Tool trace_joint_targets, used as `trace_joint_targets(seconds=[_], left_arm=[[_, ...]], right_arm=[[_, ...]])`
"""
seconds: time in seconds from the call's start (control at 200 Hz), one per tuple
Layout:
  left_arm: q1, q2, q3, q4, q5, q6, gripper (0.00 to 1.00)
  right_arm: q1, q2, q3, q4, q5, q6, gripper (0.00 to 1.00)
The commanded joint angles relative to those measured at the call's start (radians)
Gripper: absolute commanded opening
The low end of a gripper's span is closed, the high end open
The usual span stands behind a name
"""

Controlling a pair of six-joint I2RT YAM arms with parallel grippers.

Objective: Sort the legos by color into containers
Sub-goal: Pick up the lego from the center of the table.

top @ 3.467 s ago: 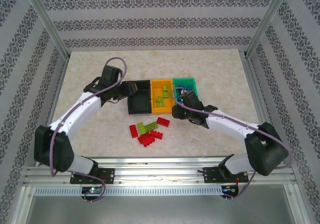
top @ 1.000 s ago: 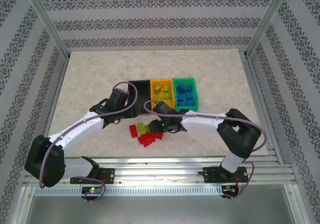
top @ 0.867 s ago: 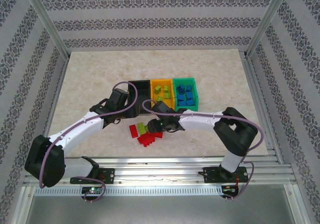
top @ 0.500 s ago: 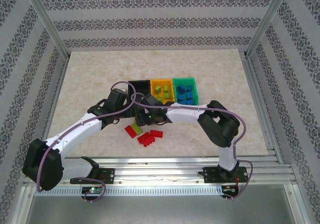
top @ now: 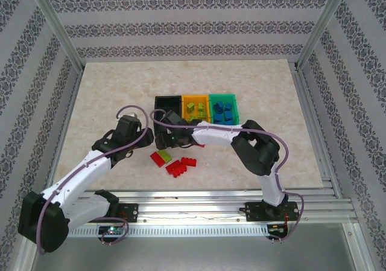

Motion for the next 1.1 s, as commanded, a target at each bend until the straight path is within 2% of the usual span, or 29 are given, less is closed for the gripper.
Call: trace_joint_targets(seconds=[0.0, 0.205, 0.36, 0.46, 0.6, 0.719, 0.804, 1.039, 1.094], left_arm=[[0.047, -0.072, -0.052, -0.012, -0.004, -0.038, 0.70], [0.151, -0.142, -0.125, -0.014, 0.106, -0.047, 0.70], [0.174, -0.152, -0.145, 0.001, 0.143, -0.046, 0.70], [0.182, -0.143, -0.143, 0.006, 0.157, -0.038, 0.70], [0.187, -0.131, -0.138, 0.013, 0.171, -0.031, 0.70], [0.190, -0.113, -0.134, 0.034, 0.195, -0.039, 0.70], [0.191, -0.100, -0.133, 0.046, 0.206, -0.047, 0.71], [0.191, -0.102, -0.130, 0.035, 0.214, -0.048, 0.71], [0.192, -0.107, -0.130, 0.030, 0.210, -0.046, 0.71]], right_arm=[[0.030, 0.058, 0.076, -0.071, 0.069, 0.007, 0.71], [0.067, 0.119, 0.142, -0.110, 0.129, 0.013, 0.75], [0.075, 0.152, 0.162, -0.123, 0.154, 0.007, 0.75], [0.077, 0.154, 0.157, -0.113, 0.154, -0.001, 0.71], [0.081, 0.129, 0.138, -0.085, 0.153, -0.014, 0.60], [0.084, 0.134, 0.159, -0.099, 0.138, -0.020, 0.43], [0.084, 0.136, 0.163, -0.104, 0.123, -0.018, 0.39], [0.092, 0.091, 0.123, -0.075, 0.106, -0.036, 0.20], [0.092, 0.073, 0.109, -0.064, 0.090, -0.043, 0.19]])
